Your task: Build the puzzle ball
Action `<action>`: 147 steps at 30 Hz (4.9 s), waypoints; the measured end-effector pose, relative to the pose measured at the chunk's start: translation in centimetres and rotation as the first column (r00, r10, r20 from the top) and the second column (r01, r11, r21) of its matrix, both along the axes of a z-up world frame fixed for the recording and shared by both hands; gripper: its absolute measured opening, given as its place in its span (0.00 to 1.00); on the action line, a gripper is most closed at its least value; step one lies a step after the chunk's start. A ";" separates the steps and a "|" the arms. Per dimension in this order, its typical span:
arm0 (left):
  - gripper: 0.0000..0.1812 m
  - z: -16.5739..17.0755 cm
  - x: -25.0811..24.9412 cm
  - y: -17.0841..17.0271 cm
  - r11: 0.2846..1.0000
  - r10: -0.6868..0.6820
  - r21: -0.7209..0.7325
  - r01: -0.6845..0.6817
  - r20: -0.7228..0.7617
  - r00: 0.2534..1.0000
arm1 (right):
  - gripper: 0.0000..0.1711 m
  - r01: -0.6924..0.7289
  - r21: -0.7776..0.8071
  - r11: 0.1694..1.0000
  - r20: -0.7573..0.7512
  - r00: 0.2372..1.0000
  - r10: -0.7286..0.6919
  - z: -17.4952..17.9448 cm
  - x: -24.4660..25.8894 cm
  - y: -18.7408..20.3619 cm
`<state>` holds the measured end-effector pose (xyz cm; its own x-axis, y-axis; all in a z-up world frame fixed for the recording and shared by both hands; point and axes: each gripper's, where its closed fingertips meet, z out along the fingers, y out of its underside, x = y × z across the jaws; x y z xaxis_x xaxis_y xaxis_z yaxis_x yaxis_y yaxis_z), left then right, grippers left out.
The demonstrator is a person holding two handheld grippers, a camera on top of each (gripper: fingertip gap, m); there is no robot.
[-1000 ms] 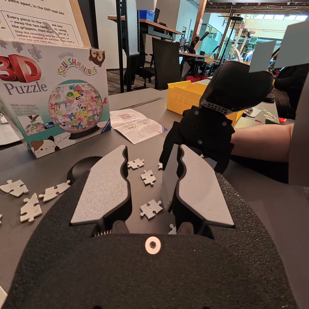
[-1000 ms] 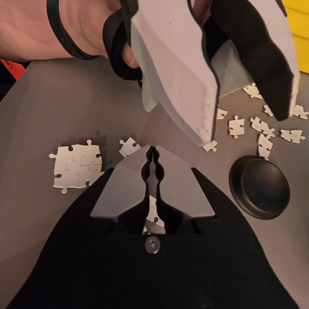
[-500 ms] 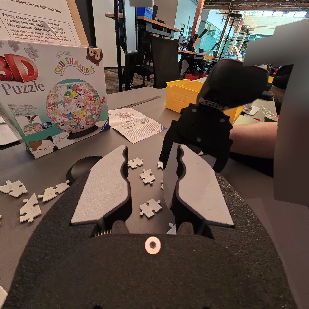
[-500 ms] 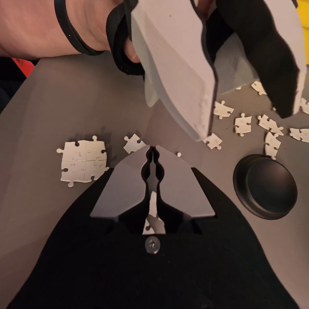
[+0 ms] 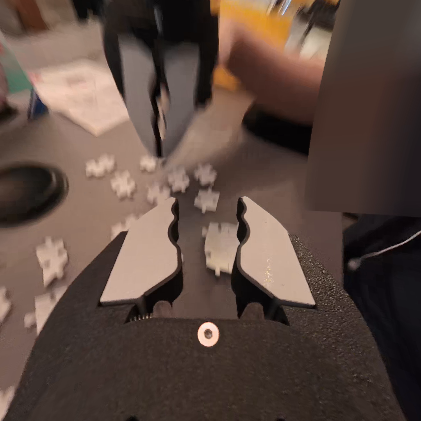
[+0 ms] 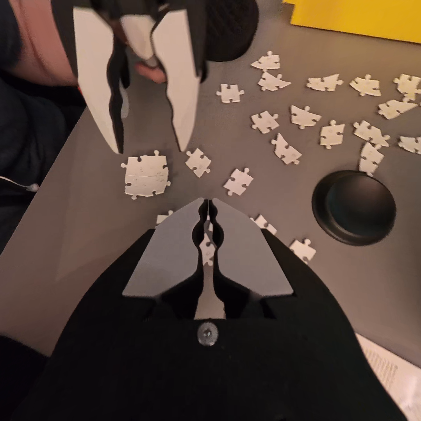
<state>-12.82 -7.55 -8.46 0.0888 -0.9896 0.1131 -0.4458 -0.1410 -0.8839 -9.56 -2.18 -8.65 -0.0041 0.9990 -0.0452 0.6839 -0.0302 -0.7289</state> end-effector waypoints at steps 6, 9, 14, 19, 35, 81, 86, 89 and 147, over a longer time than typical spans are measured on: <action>0.27 -3.7 -0.9 -2.3 0.993 -0.002 -0.120 -0.013 -0.122 0.993 | 0.01 0.084 0.073 0.994 0.032 0.996 -0.087 1.5 3.7 2.0; 0.28 -4.3 -1.1 -2.8 0.989 -0.006 -0.147 -0.014 -0.133 0.991 | 0.01 0.236 0.169 0.957 -0.035 0.972 -0.234 5.1 7.0 4.1; 0.28 -4.9 -1.6 -2.9 0.986 0.008 -0.160 -0.033 -0.154 0.988 | 0.01 0.729 0.297 0.617 -0.340 0.684 -0.645 13.3 14.6 9.4; 0.28 -4.9 -2.2 -2.7 0.985 0.044 -0.156 -0.070 -0.167 0.985 | 0.01 0.881 0.388 0.270 -0.496 0.446 -0.745 16.7 20.1 10.6; 0.28 -4.5 -2.7 -2.5 0.973 0.077 -0.206 -0.105 -0.139 0.987 | 0.01 0.887 0.365 0.282 -0.411 0.425 -0.806 13.3 20.7 12.1; 0.28 -5.6 -2.7 -3.0 0.975 0.043 -0.207 -0.079 -0.175 0.984 | 0.01 0.844 0.371 0.387 -0.309 0.505 -0.806 10.1 18.2 13.0; 0.28 -5.5 -2.9 -3.5 0.974 0.039 -0.212 -0.076 -0.176 0.984 | 0.01 0.836 0.373 0.402 -0.291 0.517 -0.805 9.6 17.9 13.1; 0.28 -5.6 -3.0 -3.9 0.975 0.028 -0.209 -0.068 -0.190 0.981 | 0.01 0.831 0.379 0.408 -0.284 0.524 -0.803 9.4 17.6 13.1; 0.07 -6.8 0.5 -5.0 0.993 0.003 -0.112 -0.039 -0.307 0.952 | 0.01 0.730 0.411 0.545 -0.190 0.654 -0.732 7.5 13.6 12.0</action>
